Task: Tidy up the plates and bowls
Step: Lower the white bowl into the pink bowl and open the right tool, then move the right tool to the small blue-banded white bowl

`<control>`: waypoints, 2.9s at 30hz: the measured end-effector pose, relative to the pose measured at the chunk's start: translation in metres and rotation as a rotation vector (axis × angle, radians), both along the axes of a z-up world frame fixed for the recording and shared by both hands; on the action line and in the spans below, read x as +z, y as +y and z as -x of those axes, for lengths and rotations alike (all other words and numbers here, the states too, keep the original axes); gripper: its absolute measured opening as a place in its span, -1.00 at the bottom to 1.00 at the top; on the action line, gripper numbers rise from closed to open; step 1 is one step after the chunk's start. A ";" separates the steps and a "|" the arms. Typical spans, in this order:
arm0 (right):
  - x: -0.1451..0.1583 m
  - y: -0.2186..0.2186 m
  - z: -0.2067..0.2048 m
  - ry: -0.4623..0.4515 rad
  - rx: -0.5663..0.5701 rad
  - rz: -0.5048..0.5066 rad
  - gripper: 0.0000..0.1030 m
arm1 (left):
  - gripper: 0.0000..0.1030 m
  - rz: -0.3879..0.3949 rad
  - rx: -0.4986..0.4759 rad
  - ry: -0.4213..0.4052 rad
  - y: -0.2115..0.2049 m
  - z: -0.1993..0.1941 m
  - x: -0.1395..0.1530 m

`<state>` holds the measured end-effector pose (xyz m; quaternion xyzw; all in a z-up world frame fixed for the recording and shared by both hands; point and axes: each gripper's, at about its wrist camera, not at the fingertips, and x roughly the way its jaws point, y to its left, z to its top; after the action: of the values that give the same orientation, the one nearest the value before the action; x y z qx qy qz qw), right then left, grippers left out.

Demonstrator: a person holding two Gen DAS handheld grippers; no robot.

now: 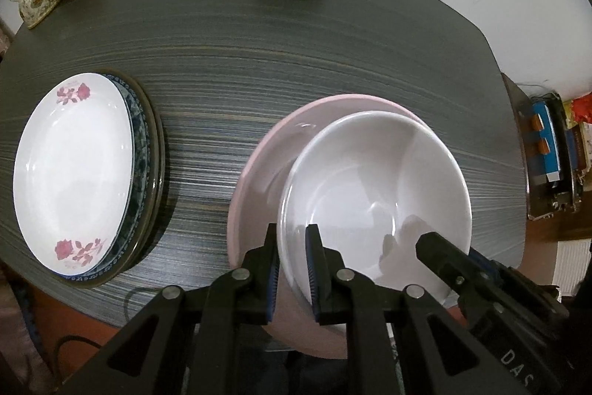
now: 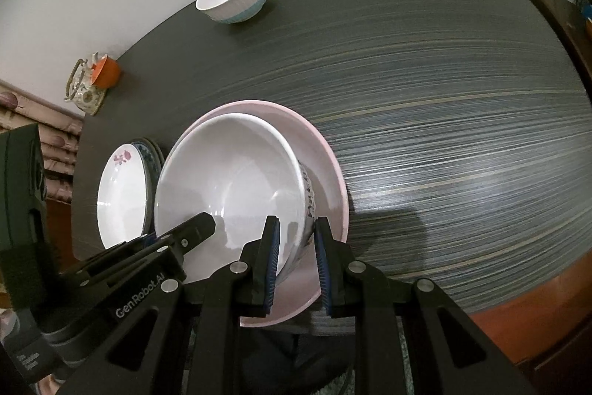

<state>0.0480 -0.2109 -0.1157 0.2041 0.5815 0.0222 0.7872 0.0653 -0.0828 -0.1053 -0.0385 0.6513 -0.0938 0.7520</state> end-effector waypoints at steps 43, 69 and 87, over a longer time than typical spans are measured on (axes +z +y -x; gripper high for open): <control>0.013 0.008 0.013 -0.097 -0.003 0.093 -0.42 | -0.38 0.044 -0.013 -0.090 0.006 0.004 0.016; 0.039 0.000 0.036 -0.321 -0.008 0.184 0.02 | -0.17 0.038 -0.042 -0.314 0.007 0.034 0.040; 0.047 -0.002 0.012 -0.335 0.024 0.243 0.14 | -0.17 -0.014 0.048 -0.350 0.030 -0.004 0.045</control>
<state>0.0356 -0.2133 -0.0689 0.0943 0.4433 -0.0049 0.8914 0.0694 -0.0532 -0.0598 -0.0319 0.5098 -0.0768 0.8563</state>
